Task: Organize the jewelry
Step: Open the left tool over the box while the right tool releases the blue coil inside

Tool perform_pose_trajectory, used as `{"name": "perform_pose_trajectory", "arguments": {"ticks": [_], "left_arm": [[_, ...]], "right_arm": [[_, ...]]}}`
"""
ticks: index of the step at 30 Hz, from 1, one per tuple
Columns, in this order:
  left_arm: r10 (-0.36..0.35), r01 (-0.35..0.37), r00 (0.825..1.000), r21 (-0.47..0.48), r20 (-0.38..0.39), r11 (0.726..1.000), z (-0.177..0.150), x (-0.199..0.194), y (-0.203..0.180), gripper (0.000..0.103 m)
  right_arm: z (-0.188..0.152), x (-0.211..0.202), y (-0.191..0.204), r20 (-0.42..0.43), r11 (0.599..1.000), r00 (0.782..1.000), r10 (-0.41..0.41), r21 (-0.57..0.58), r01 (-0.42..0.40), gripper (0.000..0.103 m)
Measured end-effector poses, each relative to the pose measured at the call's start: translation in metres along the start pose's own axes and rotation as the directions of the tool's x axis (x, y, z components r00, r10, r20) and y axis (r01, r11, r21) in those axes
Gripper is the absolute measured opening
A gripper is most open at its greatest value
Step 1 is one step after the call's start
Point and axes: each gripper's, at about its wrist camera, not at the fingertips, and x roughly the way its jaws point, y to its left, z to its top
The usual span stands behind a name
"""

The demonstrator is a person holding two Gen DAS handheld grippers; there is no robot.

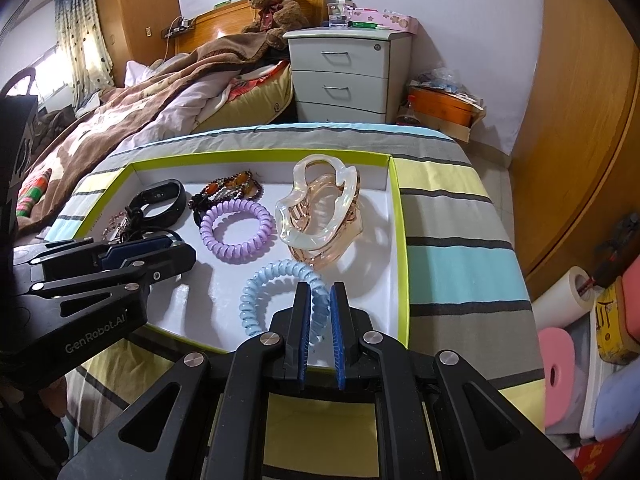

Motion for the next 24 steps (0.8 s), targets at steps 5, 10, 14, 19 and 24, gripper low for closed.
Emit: {"name": "perform_pose_trajectory", "arguments": {"ticks": [5, 10, 14, 19, 24], "left_arm": [[0.000, 0.000, 1.000, -0.005, -0.001, 1.000, 0.000, -0.002, 0.000, 0.032], [0.001, -0.001, 1.000, -0.006, 0.003, 1.000, -0.001, -0.006, -0.002, 0.034], [0.017, -0.017, 1.000, -0.012, 0.010, 1.000, -0.002, -0.011, -0.002, 0.038], [0.046, -0.045, 0.998, -0.025, 0.035, 0.999, -0.007, -0.026, -0.002, 0.042], [0.085, -0.082, 0.994, -0.054, 0.064, 0.995, -0.016, -0.045, -0.001, 0.044]], "right_arm": [[-0.001, -0.002, 0.000, 0.000, 1.000, 1.000, 0.005, 0.003, -0.005, 0.016], [-0.001, -0.004, -0.003, 0.005, 1.000, 1.000, -0.002, 0.022, 0.002, 0.019], [-0.002, -0.010, -0.006, 0.020, 0.999, 1.000, -0.002, 0.033, 0.001, 0.020], [-0.004, -0.023, -0.007, 0.051, 0.998, 0.999, 0.006, 0.057, -0.009, 0.020], [-0.008, -0.043, -0.003, 0.092, 0.998, 0.996, 0.007, 0.059, -0.013, 0.021]]}}
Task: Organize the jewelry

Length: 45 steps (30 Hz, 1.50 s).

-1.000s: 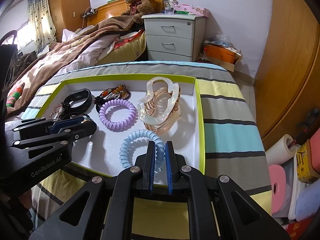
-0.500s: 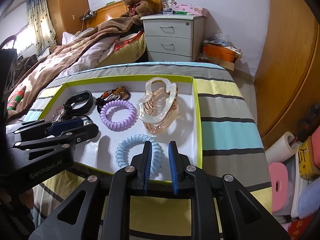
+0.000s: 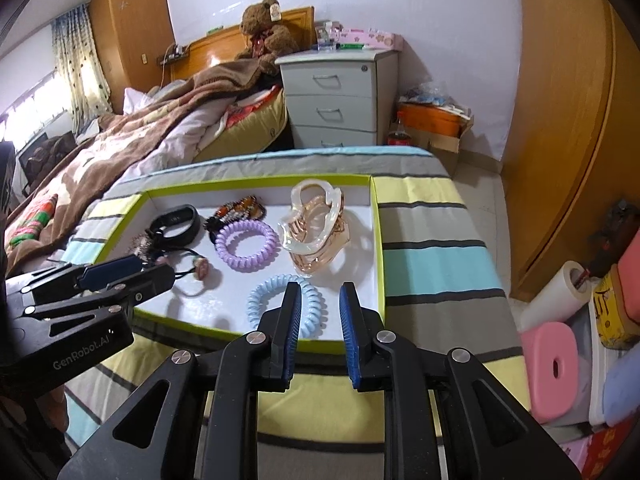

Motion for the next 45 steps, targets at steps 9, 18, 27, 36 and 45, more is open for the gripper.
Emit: {"name": "perform_pose_trajectory", "arguments": {"ticks": [9, 18, 27, 36, 45], "left_arm": [[0.085, -0.085, 0.994, -0.010, 0.066, 0.996, -0.024, -0.040, 0.000, 0.045], [0.150, -0.145, 0.982, -0.045, 0.119, 0.988, -0.052, -0.069, 0.006, 0.045], [0.185, -0.178, 0.970, -0.057, 0.161, 0.982, -0.077, -0.090, 0.006, 0.045], [0.181, -0.172, 0.971, -0.069, 0.155, 0.983, -0.083, -0.091, 0.009, 0.045], [0.175, -0.164, 0.970, -0.077, 0.166, 0.983, -0.086, -0.096, 0.008, 0.045]], "right_arm": [[-0.012, -0.031, 0.012, 0.054, 1.000, 0.998, 0.023, -0.012, -0.022, 0.043], [-0.032, -0.059, 0.027, 0.102, 0.999, 0.994, 0.049, -0.022, -0.047, 0.043], [-0.050, -0.073, 0.037, 0.123, 0.998, 0.991, 0.058, -0.038, -0.054, 0.043], [-0.054, -0.077, 0.044, 0.133, 0.998, 0.990, 0.054, -0.046, -0.049, 0.043], [-0.056, -0.079, 0.046, 0.138, 0.998, 0.989, 0.053, -0.045, -0.047, 0.043]]}}
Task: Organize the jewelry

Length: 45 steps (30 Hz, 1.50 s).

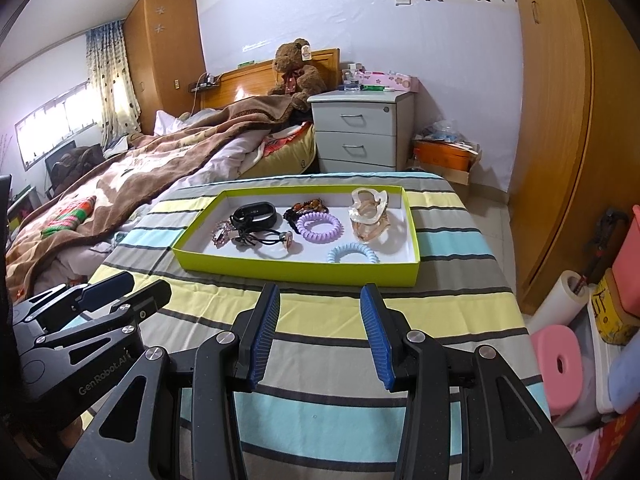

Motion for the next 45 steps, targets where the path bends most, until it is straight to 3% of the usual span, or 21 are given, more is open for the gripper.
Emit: {"name": "perform_pose_trajectory", "arguments": {"ticks": [45], "left_arm": [[0.022, -0.022, 1.000, -0.006, -0.001, 1.000, -0.0019, -0.0061, 0.0057, 0.046]], "right_arm": [[-0.0022, -0.0024, -0.0002, 0.002, 1.000, 1.000, -0.002, -0.002, 0.002, 0.043]]}}
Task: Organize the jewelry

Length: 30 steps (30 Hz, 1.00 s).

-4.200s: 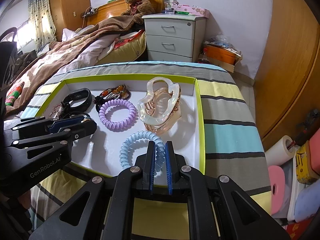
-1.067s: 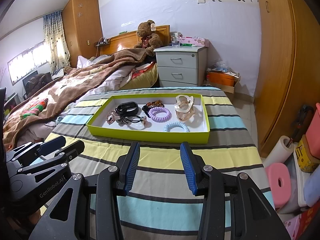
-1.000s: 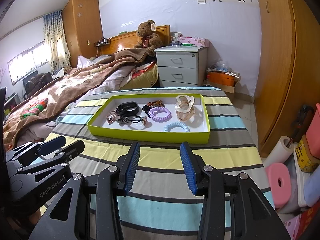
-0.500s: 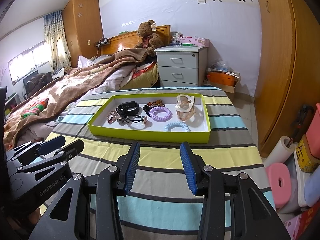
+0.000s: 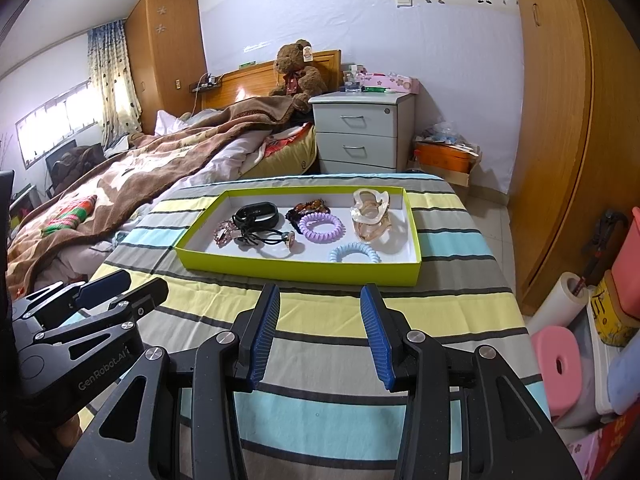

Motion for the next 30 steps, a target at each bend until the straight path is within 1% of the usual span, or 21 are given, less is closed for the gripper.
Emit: {"name": "perform_pose_trajectory", "arguments": {"ticks": [17, 25, 30], "left_arm": [[0.009, -0.009, 1.000, -0.003, -0.001, 1.000, -0.0012, -0.0012, 0.0018, 0.046], [0.014, -0.014, 1.000, -0.028, -0.019, 1.000, -0.0013, 0.0032, 0.0052, 0.046], [0.016, -0.016, 1.000, -0.020, -0.015, 1.000, -0.0005, 0.0035, 0.0028, 0.046]], "right_arm": [[-0.0005, -0.0009, 0.0000, 0.001, 1.000, 1.000, 0.000, 0.001, 0.000, 0.043], [-0.0005, -0.0009, -0.0002, 0.002, 1.000, 1.000, -0.002, 0.001, 0.002, 0.043], [-0.0006, -0.0009, -0.0003, 0.002, 1.000, 1.000, -0.002, 0.001, 0.002, 0.043]]}}
